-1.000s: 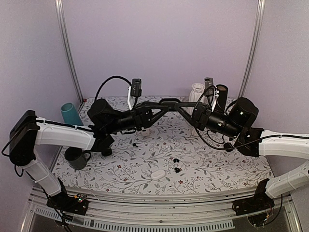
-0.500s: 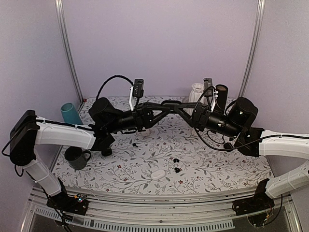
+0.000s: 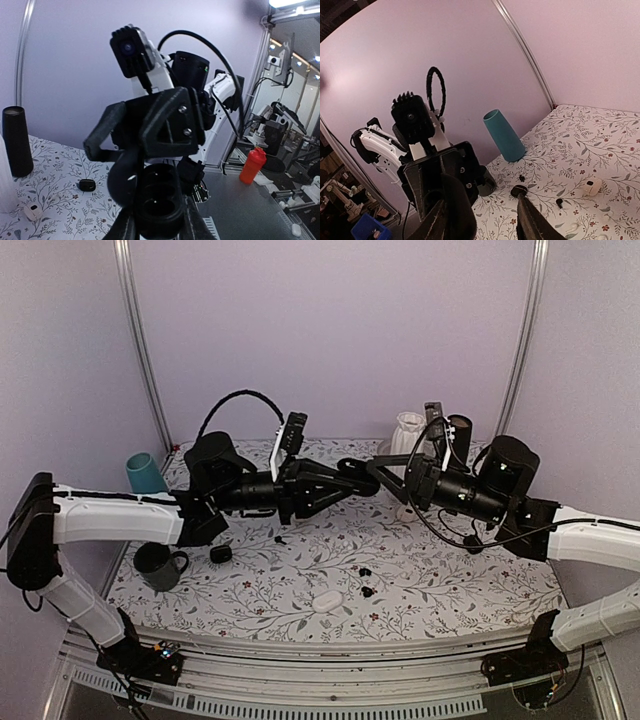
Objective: Insert the wireless bluetooth earbuds into the charging case
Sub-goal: Open the charging case, then pick up the left earbud from the center of the board.
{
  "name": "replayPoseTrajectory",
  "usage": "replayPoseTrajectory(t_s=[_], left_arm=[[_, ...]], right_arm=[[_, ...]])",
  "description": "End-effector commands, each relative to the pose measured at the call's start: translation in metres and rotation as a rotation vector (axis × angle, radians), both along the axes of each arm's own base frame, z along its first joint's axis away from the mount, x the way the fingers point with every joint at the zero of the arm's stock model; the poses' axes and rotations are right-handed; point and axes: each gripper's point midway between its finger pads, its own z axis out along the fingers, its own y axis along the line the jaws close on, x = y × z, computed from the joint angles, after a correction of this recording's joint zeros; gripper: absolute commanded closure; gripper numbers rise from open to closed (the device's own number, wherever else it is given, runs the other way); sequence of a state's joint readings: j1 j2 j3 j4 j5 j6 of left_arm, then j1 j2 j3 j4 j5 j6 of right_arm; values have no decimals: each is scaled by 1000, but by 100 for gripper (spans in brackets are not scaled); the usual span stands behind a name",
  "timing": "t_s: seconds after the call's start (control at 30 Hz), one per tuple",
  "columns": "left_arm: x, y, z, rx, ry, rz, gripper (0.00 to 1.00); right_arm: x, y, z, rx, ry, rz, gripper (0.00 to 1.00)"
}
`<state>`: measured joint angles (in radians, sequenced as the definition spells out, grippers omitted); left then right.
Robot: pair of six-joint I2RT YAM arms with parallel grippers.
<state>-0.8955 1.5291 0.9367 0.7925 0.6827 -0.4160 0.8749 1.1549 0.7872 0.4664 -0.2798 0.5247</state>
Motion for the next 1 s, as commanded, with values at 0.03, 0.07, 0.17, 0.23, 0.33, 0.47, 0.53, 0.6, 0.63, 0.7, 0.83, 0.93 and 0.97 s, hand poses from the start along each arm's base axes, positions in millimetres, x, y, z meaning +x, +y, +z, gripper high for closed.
replayPoseTrajectory(t_s=[0.03, 0.07, 0.17, 0.23, 0.33, 0.47, 0.53, 0.6, 0.63, 0.7, 0.83, 0.93, 0.97], left_arm=[[-25, 4, 20, -14, -107, -81, 100], [-24, 4, 20, -12, -107, -76, 100], [-22, 4, 19, -6, -111, -64, 100], [-17, 5, 18, 3, -108, -38, 100], [-10, 5, 13, 20, -96, -1, 100], [0, 10, 8, 28, -92, 46, 100], [1, 12, 5, 33, -103, 64, 100], [4, 15, 4, 36, -116, 86, 100], [5, 16, 4, 36, -124, 101, 100], [9, 19, 2, 42, -136, 136, 100], [17, 26, -1, 56, -150, 203, 100], [25, 32, -2, 66, -146, 250, 100], [27, 35, -2, 67, -146, 268, 100]], right_arm=[[15, -11, 10, -10, -1, -63, 54], [14, -10, 10, -18, -1, -57, 54], [13, -7, 10, -41, -6, -39, 54], [9, -6, 11, -52, -16, -19, 52], [4, -7, 15, -67, -36, -4, 47], [1, -9, 18, -95, -48, 5, 43], [-2, -11, 20, -103, -55, 8, 41], [-4, -12, 21, -110, -58, 11, 39], [-4, -13, 20, -115, -57, 13, 38], [-5, -14, 17, -134, -52, 11, 37], [-2, -20, 11, -172, -36, -23, 36], [1, -25, 1, -208, -9, -55, 36], [3, -27, -2, -220, 1, -68, 36]])
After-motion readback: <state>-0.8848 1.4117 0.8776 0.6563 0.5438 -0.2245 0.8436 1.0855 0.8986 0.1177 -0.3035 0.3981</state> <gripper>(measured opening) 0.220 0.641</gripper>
